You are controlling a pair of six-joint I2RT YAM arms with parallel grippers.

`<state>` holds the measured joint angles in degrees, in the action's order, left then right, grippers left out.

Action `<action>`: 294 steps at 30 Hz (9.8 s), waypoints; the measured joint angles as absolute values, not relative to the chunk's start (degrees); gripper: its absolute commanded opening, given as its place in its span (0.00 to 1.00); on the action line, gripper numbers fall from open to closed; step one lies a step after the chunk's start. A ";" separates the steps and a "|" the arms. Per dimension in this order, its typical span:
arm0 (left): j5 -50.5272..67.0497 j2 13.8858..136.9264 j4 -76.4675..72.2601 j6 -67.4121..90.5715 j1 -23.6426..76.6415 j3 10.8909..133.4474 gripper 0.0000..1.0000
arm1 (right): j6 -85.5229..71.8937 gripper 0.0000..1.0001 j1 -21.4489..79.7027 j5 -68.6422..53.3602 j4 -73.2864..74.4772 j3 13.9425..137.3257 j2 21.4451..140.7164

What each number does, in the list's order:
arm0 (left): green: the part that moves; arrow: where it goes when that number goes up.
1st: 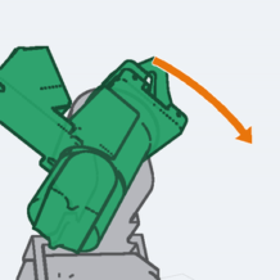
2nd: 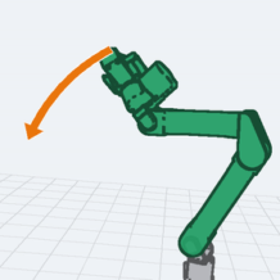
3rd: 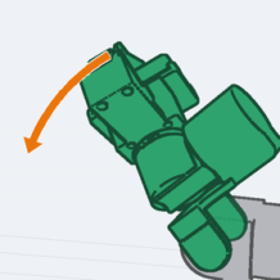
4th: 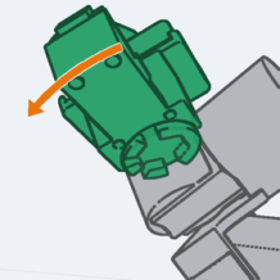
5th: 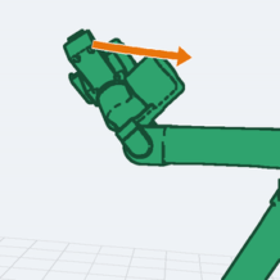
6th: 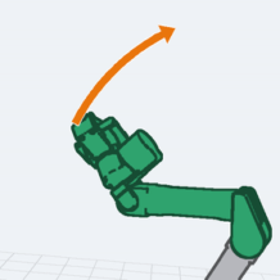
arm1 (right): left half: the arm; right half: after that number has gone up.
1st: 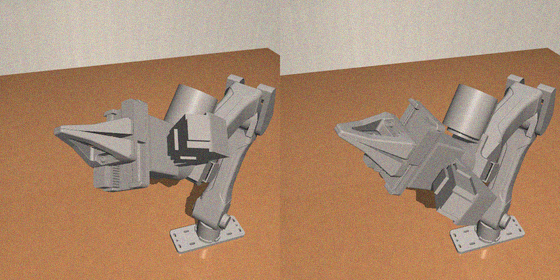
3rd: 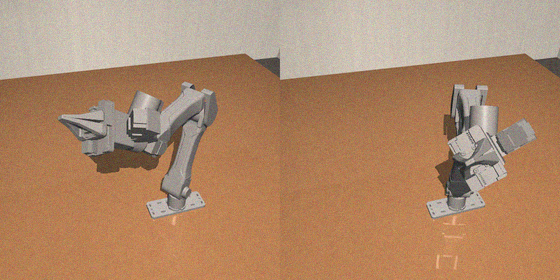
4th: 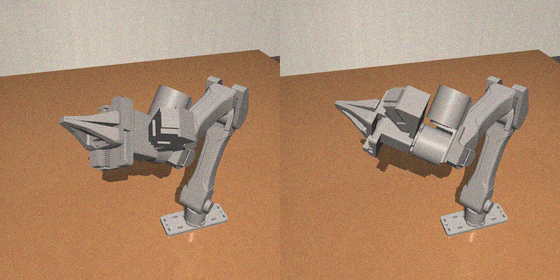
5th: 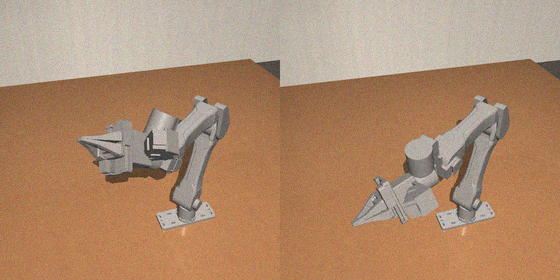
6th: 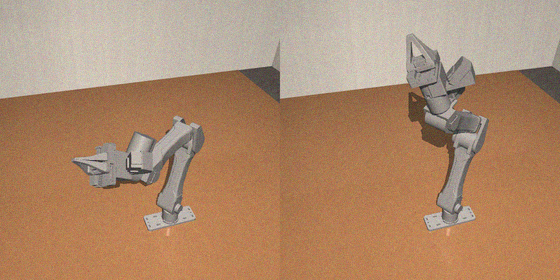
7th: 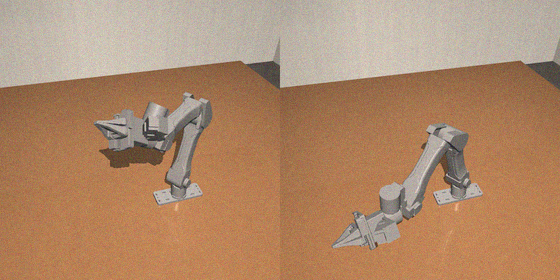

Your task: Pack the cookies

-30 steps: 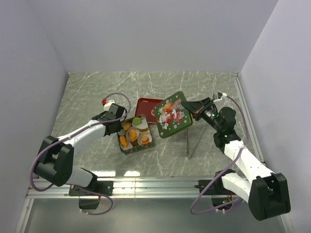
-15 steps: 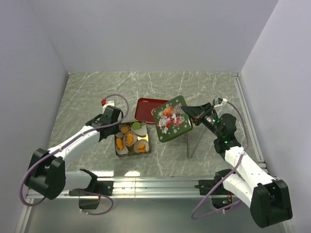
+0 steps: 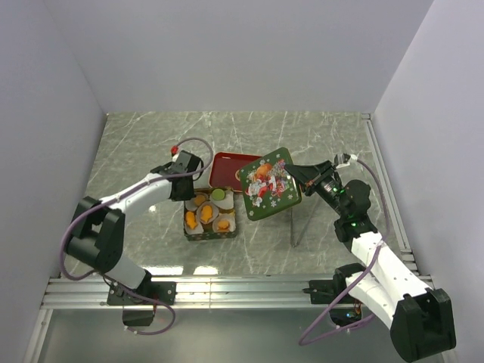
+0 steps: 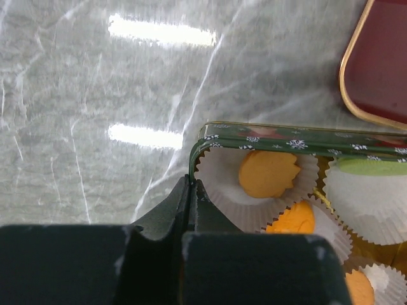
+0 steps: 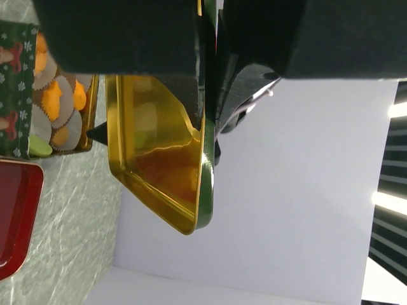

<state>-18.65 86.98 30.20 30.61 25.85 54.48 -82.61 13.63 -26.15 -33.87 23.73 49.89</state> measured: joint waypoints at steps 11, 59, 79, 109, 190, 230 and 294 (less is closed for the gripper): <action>-20.10 97.19 36.25 36.53 23.86 66.24 0.00 | -82.37 0.00 13.63 -26.02 -33.67 23.22 50.74; 21.61 56.29 -10.83 47.40 9.37 21.15 0.98 | -98.59 0.00 34.74 -11.29 -72.99 36.45 104.14; 28.77 65.19 -33.87 54.74 3.75 9.15 0.98 | -99.44 0.03 38.57 -6.70 -73.91 38.11 113.62; 31.66 72.14 -37.34 53.19 3.40 10.66 0.95 | -75.77 0.95 35.05 -20.32 -23.62 53.82 96.55; 22.46 80.18 -13.04 48.25 3.40 28.29 0.72 | -53.04 0.91 34.37 -18.65 28.18 89.06 118.19; 19.59 87.20 -5.50 45.58 3.40 39.75 0.73 | -34.35 0.12 57.04 -9.76 25.10 68.69 101.97; 16.86 85.41 0.60 33.08 3.88 52.27 0.01 | -30.20 0.00 52.16 -1.08 31.83 93.84 122.45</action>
